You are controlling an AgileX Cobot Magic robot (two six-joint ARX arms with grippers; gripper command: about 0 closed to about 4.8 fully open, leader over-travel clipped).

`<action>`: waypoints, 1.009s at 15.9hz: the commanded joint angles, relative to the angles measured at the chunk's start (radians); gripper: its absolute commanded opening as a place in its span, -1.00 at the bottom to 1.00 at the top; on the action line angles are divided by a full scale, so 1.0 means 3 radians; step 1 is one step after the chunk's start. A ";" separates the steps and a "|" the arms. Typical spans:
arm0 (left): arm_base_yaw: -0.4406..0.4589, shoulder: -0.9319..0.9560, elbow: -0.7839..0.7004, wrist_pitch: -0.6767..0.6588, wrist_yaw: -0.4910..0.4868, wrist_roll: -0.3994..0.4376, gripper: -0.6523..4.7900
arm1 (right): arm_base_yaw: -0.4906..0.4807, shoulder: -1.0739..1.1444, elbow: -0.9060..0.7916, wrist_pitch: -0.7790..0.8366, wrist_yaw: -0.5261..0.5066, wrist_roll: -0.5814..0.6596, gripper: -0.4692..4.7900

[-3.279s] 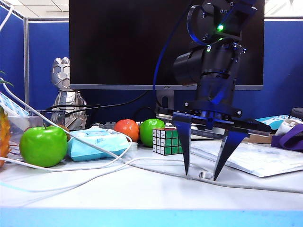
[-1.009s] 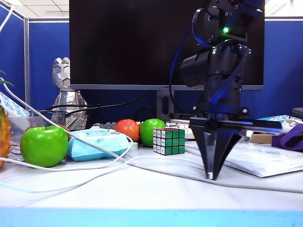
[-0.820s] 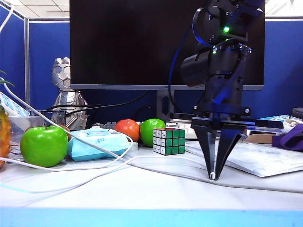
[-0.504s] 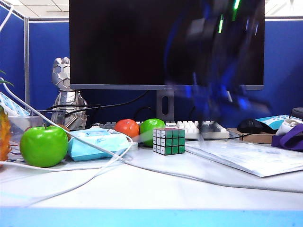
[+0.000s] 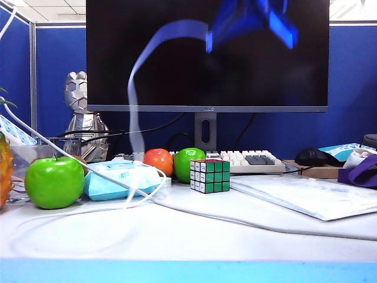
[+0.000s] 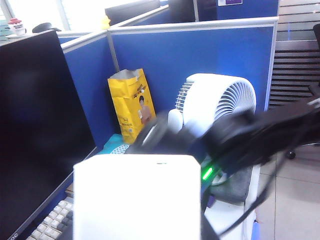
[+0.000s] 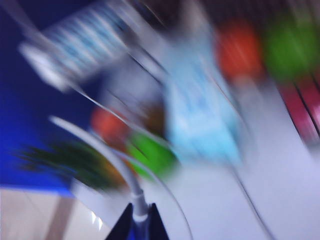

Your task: Pick up the Type-C charging cable and the charging base, insert one end of the Type-C charger into the corresponding slot on the base, and finally place the plugged-in charger back on the table.

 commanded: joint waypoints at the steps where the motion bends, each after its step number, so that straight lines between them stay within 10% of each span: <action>1: 0.0000 -0.0032 0.0015 0.0103 -0.0098 -0.0006 -0.78 | 0.0004 -0.0314 0.0009 0.0538 -0.0018 -0.0095 -0.83; 16: 0.0000 -0.0031 0.0015 0.0142 0.0170 0.0216 -0.78 | -0.0453 -0.0680 0.0010 0.3189 -0.1452 0.0173 -0.83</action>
